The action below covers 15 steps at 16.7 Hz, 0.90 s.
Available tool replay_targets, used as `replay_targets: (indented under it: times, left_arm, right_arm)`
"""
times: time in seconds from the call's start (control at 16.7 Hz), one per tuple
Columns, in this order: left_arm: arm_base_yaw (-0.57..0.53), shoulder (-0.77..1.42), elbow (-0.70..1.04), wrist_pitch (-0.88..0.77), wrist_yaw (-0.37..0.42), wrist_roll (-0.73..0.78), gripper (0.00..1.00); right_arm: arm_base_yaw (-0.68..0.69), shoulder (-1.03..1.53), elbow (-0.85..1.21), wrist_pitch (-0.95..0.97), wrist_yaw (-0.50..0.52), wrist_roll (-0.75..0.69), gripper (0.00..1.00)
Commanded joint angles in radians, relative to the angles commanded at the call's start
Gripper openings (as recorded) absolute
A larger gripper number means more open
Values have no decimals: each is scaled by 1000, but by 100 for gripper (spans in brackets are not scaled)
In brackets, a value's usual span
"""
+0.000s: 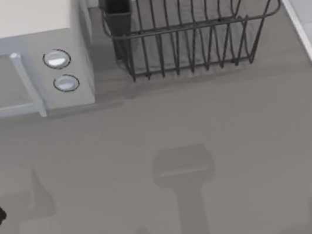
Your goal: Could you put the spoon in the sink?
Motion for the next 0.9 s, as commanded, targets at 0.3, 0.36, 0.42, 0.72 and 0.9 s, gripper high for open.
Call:
replay_targets:
  times: [0.3,0.36,0.42,0.72,0.9]
  left_arm:
    - [0,0,0,0,0,0,100]
    - [0,0,0,0,0,0,100]
    - [0,0,0,0,0,0,100]
    - [0,0,0,0,0,0,100]
    - [0,0,0,0,0,0,100]
  right_arm:
    - [0,89,-99,180,0,1,100]
    - [0,92,-102,185,0,2,100]
    - [0,92,-102,185,0,2,100]
    - [0,92,-102,185,0,2,77]
    - [0,92,-102,185,0,2,55]
